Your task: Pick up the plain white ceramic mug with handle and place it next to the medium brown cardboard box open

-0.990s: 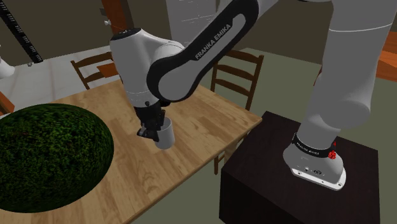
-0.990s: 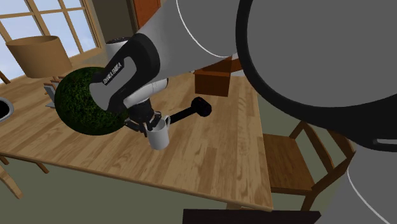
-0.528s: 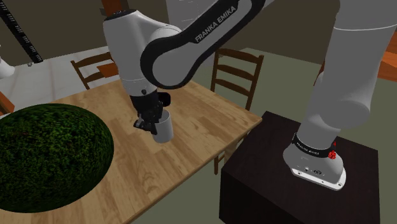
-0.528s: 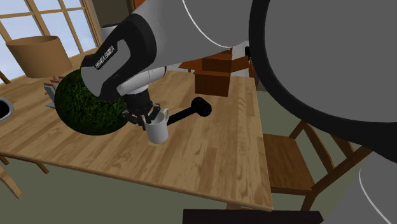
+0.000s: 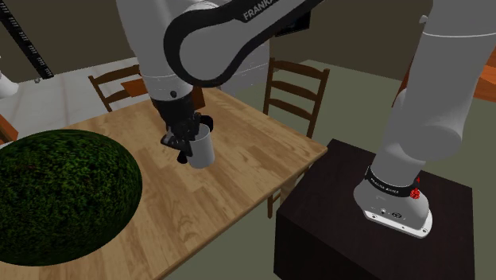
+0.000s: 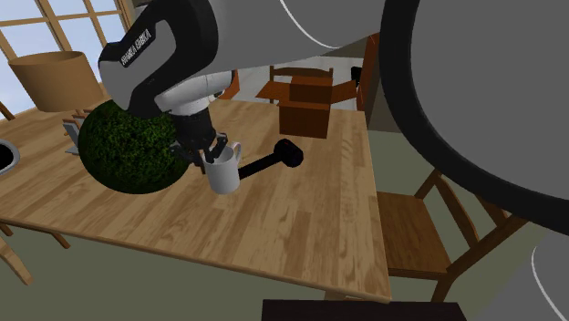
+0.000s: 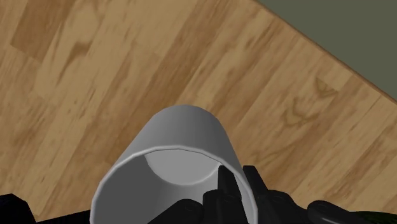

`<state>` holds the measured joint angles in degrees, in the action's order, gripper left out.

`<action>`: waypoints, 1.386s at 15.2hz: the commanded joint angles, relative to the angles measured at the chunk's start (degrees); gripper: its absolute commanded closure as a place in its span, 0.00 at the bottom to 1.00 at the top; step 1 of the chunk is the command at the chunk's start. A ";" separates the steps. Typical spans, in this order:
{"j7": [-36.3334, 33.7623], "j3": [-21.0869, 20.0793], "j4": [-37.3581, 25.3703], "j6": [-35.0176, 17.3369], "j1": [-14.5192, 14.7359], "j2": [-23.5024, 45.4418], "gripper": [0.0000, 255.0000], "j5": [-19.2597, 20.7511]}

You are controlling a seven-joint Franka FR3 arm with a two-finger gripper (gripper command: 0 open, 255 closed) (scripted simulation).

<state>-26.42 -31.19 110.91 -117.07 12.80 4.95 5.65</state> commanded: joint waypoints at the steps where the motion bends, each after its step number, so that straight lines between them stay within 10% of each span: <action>1: 0.17 -0.05 -1.18 1.47 0.01 -0.33 1.00 -0.26; 21: 1.51 -0.21 -14.96 16.53 0.01 -1.89 1.00 -1.52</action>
<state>-24.96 -31.39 96.87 -101.51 12.80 3.09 4.17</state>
